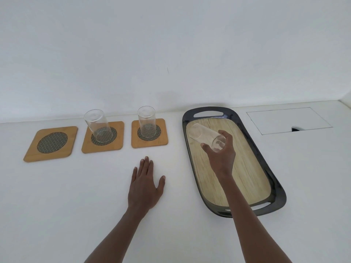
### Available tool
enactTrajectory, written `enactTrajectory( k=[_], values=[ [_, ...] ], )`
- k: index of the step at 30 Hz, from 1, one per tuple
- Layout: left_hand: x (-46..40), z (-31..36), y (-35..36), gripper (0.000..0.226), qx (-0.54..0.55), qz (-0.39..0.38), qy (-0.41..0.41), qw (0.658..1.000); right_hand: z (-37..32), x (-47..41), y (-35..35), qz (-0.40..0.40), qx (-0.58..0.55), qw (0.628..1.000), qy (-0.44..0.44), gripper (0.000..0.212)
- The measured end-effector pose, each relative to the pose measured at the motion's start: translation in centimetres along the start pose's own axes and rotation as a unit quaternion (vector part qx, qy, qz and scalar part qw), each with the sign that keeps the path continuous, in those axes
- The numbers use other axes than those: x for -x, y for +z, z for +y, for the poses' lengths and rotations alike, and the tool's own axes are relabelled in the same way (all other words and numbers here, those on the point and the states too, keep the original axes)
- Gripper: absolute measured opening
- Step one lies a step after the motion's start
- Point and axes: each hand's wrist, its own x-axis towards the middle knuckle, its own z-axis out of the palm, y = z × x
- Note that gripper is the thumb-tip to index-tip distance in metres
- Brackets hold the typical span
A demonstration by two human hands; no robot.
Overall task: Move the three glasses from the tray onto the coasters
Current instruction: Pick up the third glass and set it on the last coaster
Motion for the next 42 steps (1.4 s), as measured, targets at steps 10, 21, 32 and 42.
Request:
enactTrajectory(
  k=[10,21,32,42],
  values=[
    [0.0,-0.1,0.0,0.077,-0.003,-0.001,0.003,1.0,-0.9,0.0,0.0,0.046,-0.035,0.998,0.002,0.074],
    [-0.2,-0.2,-0.1,0.079,-0.007,-0.041,0.016,0.999,-2.4,1.3,-0.8,0.028,-0.028,0.999,-0.031,0.072],
    [2.7,-5.7,-3.8,0.084,-0.006,-0.034,-0.004,0.999,-6.3,4.6,0.4,0.008,-0.036,0.996,-0.083,0.071],
    [5.9,-14.1,-8.2,0.082,0.011,-0.022,-0.044,0.999,-10.5,9.7,6.0,-0.02,-0.067,0.992,-0.105,0.073]
  ],
)
